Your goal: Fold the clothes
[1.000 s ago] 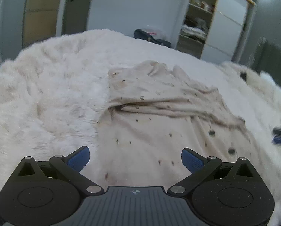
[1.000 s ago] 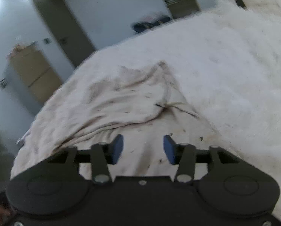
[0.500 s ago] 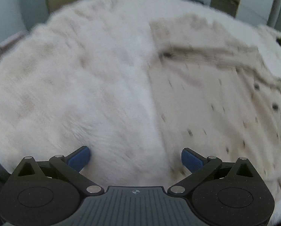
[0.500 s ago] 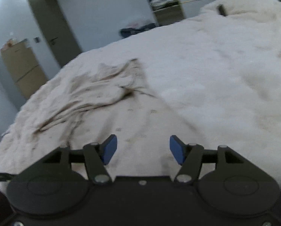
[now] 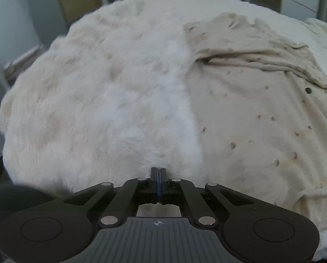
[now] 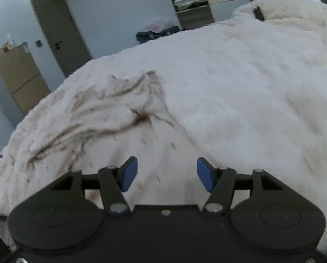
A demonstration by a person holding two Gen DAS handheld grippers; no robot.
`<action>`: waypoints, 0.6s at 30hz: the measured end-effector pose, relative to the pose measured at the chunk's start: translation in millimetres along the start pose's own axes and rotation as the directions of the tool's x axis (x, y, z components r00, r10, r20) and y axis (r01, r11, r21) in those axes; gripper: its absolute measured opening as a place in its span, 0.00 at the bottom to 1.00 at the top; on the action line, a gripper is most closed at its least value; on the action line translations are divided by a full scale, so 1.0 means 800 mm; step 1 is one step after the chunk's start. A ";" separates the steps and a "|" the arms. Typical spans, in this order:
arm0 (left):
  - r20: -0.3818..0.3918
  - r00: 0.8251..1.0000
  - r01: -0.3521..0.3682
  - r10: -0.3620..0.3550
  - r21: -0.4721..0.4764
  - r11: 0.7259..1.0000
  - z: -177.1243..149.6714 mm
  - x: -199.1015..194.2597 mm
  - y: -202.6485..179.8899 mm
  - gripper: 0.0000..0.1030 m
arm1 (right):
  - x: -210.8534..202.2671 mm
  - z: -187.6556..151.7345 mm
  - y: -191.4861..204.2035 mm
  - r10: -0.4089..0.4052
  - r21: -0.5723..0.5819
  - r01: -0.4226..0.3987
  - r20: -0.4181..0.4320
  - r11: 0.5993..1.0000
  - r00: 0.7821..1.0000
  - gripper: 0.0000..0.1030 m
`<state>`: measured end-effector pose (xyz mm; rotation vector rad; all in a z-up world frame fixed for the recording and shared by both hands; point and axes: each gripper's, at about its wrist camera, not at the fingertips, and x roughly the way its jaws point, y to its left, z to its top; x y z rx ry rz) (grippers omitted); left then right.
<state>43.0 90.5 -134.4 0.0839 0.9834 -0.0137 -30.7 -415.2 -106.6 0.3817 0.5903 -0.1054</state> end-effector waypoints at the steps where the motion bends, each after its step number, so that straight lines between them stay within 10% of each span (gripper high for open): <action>1: 0.033 0.999 0.008 -0.008 0.003 1.000 0.001 -0.007 -0.003 0.05 | 0.012 0.016 0.004 0.012 -0.015 -0.012 0.004 1.000 1.000 0.57; 5: 0.195 0.980 0.038 -0.041 0.016 0.999 0.008 -0.042 -0.021 0.85 | 0.088 0.082 0.025 0.042 -0.053 -0.044 -0.039 0.998 0.998 0.54; 11: 0.311 0.945 0.110 -0.100 -0.017 0.994 0.023 -0.079 -0.036 0.85 | 0.196 0.106 0.026 0.026 0.023 -0.022 -0.227 0.999 0.974 0.06; 18: 0.294 0.946 0.143 -0.138 0.004 0.990 0.035 -0.079 -0.068 0.84 | 0.209 0.089 0.019 0.120 0.106 -0.094 -0.274 0.990 0.954 0.02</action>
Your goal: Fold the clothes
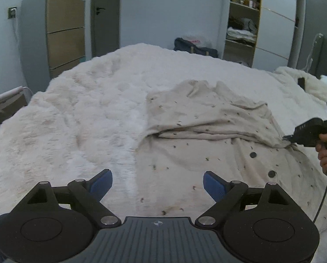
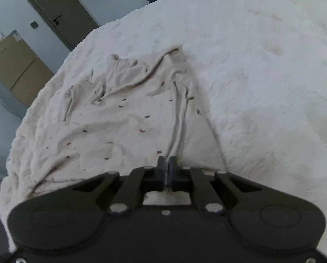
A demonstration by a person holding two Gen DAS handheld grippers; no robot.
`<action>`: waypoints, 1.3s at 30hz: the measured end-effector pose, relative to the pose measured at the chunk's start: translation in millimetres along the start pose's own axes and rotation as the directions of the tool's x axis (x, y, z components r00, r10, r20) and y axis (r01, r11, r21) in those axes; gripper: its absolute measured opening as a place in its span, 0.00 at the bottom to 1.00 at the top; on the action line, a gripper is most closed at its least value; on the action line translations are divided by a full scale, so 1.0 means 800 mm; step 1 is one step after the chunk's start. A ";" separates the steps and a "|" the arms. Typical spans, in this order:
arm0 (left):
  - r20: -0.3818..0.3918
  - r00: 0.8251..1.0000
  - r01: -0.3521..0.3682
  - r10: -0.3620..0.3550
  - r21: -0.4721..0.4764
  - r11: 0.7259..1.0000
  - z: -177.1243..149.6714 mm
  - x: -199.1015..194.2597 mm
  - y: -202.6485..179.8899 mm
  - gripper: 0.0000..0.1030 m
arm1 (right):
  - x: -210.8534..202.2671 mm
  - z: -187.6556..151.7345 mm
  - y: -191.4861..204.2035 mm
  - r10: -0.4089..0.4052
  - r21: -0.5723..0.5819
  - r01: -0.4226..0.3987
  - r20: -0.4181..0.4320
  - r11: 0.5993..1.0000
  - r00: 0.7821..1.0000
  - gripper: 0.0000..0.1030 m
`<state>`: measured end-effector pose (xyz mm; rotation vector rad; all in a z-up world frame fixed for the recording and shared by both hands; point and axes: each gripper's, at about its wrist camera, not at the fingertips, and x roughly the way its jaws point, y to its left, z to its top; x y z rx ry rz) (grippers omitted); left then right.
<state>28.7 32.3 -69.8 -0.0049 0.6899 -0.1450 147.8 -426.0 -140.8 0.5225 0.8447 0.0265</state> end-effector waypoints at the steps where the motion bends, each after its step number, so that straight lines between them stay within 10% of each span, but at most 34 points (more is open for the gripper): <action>1: -0.007 1.000 0.004 -0.004 -0.002 1.000 0.000 0.006 -0.004 0.85 | -0.002 0.002 0.002 0.005 -0.004 -0.005 0.004 1.000 1.000 0.02; 10: -0.064 0.997 0.035 -0.034 0.010 0.999 -0.008 0.040 -0.032 0.85 | -0.001 0.019 -0.011 0.008 0.033 -0.008 -0.010 0.999 1.000 0.12; 21: -0.005 0.996 0.094 -0.094 0.056 0.994 0.021 0.043 -0.063 0.85 | 0.021 0.007 -0.041 0.221 0.261 -0.195 -0.075 0.945 0.972 0.27; 26: -0.006 0.994 0.113 -0.113 0.064 0.991 0.022 0.042 -0.073 0.85 | 0.024 0.012 -0.032 0.202 0.230 -0.184 -0.059 0.956 0.978 0.05; 34: -0.041 0.990 0.136 -0.134 0.045 0.990 0.013 0.045 -0.070 0.85 | -0.013 0.062 -0.028 0.197 0.102 -0.204 0.074 0.974 0.978 0.04; 39: -0.049 0.988 0.146 -0.144 0.042 0.988 0.013 0.045 -0.073 0.85 | -0.057 0.089 0.002 0.342 -0.063 -0.337 0.251 0.939 0.906 0.03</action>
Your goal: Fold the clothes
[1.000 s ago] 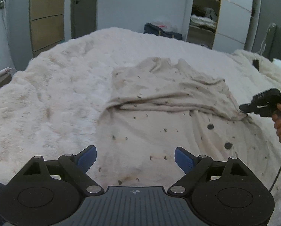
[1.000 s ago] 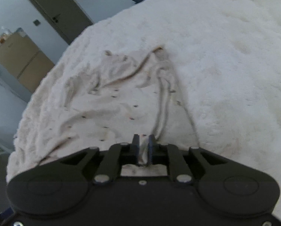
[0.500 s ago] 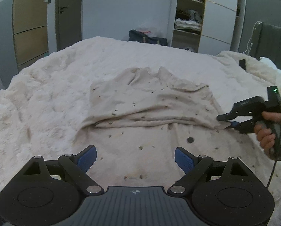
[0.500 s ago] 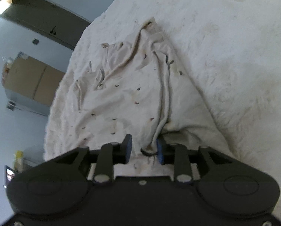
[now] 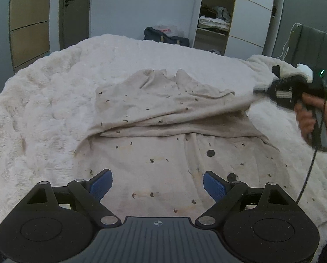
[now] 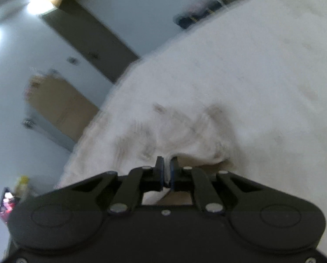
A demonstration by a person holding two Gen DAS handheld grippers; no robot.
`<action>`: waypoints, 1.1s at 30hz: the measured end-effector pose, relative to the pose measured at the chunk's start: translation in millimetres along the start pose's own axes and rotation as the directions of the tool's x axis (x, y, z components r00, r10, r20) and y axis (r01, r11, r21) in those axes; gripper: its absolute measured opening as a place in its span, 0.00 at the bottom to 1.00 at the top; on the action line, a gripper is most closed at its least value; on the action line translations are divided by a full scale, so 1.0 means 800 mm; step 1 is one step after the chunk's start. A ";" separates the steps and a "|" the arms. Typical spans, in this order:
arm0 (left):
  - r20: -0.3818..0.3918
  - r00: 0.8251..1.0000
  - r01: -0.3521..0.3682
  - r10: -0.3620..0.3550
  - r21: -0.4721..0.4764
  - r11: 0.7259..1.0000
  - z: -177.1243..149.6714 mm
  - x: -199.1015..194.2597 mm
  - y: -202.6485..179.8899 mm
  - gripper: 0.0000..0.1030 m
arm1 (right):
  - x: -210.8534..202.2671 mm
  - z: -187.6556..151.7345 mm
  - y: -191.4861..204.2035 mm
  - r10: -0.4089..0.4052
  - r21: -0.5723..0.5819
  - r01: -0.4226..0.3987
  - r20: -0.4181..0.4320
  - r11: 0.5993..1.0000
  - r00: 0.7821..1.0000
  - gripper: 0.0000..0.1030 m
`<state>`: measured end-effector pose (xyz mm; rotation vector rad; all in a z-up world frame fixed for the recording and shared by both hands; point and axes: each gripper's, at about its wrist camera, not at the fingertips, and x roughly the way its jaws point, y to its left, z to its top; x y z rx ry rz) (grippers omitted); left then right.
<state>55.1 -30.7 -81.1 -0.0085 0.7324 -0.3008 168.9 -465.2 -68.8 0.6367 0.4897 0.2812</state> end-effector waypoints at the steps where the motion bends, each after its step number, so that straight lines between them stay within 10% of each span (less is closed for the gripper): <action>1: -0.002 1.000 -0.001 0.001 -0.001 1.000 0.000 0.001 0.000 0.85 | -0.007 0.001 0.007 0.014 -0.034 -0.013 0.025 0.999 1.000 0.03; 3: -0.005 1.000 -0.003 0.003 -0.004 1.000 0.000 0.002 -0.001 0.85 | -0.020 0.003 0.028 0.032 -0.147 -0.022 0.066 0.989 0.997 0.01; 7: -0.009 1.000 0.010 -0.010 -0.007 1.000 -0.001 0.002 -0.007 0.85 | 0.014 -0.019 -0.035 -0.149 -0.035 0.146 -0.140 0.989 0.979 0.00; 11: -0.009 1.000 0.015 -0.015 0.024 1.000 -0.002 0.002 -0.014 0.85 | 0.031 -0.042 -0.099 -0.328 -0.013 0.340 -0.297 0.940 0.897 0.00; 28: 0.007 0.991 -0.131 0.132 -0.036 0.991 -0.008 -0.020 0.053 0.88 | -0.047 -0.055 -0.022 -0.356 -0.243 0.313 -0.157 0.918 0.921 0.33; 33: 0.054 0.988 -0.146 0.147 -0.022 0.989 -0.019 -0.040 0.078 1.00 | -0.124 -0.109 0.064 -0.433 -0.309 0.410 -0.009 0.858 0.901 0.66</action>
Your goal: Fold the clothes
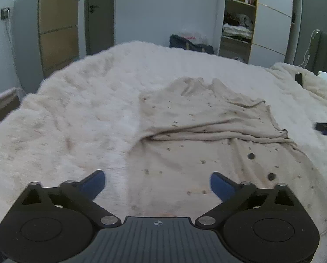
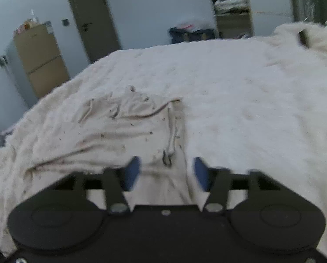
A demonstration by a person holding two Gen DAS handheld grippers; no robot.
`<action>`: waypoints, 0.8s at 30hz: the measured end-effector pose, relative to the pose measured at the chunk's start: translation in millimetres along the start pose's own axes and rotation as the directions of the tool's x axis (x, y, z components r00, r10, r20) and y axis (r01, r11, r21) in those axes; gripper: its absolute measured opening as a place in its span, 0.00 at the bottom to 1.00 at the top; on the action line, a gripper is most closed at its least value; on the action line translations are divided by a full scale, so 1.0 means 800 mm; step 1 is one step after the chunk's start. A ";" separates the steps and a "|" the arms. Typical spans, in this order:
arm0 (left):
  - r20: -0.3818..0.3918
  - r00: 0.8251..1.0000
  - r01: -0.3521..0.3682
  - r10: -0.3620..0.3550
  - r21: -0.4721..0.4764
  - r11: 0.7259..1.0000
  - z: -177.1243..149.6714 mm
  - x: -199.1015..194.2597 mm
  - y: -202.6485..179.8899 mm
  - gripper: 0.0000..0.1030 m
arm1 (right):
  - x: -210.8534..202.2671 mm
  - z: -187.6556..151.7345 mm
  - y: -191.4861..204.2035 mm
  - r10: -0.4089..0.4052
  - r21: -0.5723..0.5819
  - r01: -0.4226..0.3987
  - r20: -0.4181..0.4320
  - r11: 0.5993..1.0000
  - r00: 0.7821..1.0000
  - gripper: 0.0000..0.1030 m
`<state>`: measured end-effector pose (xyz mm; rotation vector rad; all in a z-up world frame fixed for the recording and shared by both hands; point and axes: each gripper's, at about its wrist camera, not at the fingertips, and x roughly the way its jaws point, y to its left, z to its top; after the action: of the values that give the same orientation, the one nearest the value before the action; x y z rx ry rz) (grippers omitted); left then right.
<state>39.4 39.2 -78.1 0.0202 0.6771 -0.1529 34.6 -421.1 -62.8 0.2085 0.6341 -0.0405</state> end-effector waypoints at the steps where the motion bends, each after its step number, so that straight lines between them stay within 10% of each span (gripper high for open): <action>1: -0.003 1.000 -0.006 0.006 0.003 1.000 -0.002 0.000 0.003 1.00 | -0.026 -0.019 0.021 -0.054 0.002 0.054 0.000 0.999 0.999 0.67; 6: -0.068 0.998 0.012 -0.012 -0.004 1.000 -0.019 0.000 0.012 1.00 | -0.079 -0.075 0.090 -0.119 -0.013 0.118 -0.084 0.993 0.989 0.85; 24: -0.126 0.987 0.111 -0.100 0.091 0.990 -0.064 -0.031 -0.005 1.00 | -0.120 -0.141 0.120 -0.207 -0.146 0.182 -0.184 0.972 0.961 0.85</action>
<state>-11.9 41.8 -102.5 0.0879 0.7920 -0.2885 -98.7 -306.2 -76.7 0.0246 0.8522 -0.1702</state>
